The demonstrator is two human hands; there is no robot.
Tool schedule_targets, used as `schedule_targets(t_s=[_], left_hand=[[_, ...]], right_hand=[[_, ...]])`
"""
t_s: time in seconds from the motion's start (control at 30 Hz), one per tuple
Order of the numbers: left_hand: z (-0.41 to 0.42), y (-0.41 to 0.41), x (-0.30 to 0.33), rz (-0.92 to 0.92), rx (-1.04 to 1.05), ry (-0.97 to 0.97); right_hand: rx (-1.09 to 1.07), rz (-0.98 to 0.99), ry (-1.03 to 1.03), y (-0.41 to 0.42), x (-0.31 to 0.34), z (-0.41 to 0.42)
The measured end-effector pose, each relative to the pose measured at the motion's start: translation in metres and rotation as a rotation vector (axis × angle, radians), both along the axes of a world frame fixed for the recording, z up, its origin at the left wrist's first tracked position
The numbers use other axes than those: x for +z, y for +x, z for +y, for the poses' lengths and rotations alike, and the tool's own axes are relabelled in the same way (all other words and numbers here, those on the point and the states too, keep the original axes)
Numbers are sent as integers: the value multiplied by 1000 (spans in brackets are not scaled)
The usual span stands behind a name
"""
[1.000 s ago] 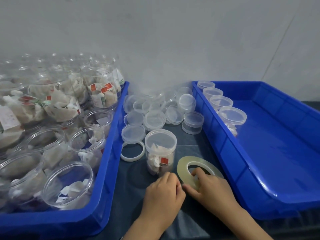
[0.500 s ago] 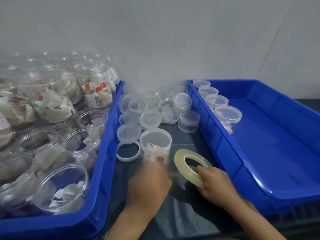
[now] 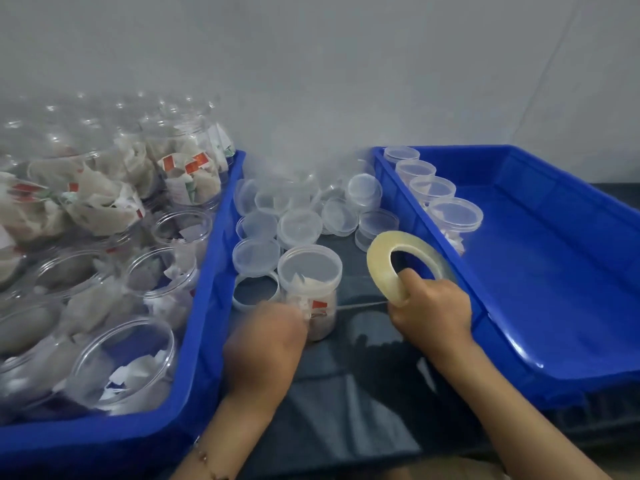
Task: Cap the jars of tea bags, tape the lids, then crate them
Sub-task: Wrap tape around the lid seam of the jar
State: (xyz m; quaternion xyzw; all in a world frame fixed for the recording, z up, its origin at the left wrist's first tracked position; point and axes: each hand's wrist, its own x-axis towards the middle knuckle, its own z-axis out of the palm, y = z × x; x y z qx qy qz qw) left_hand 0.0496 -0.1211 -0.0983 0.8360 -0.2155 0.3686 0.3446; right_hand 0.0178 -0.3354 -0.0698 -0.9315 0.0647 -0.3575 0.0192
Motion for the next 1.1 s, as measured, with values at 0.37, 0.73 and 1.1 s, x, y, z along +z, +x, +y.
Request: schedule_targets(t_s=[0.37,0.73,1.1], left_hand=[[-4,12,-1,78,2,1],[-4,20,-2,87,15,12],[-6,18,1,144,-90,-12]], right_hand=[[-23,53,62,20,1,-1],[-42,62,112,29,-4,-1],[-39,61,110,23,-4,1]])
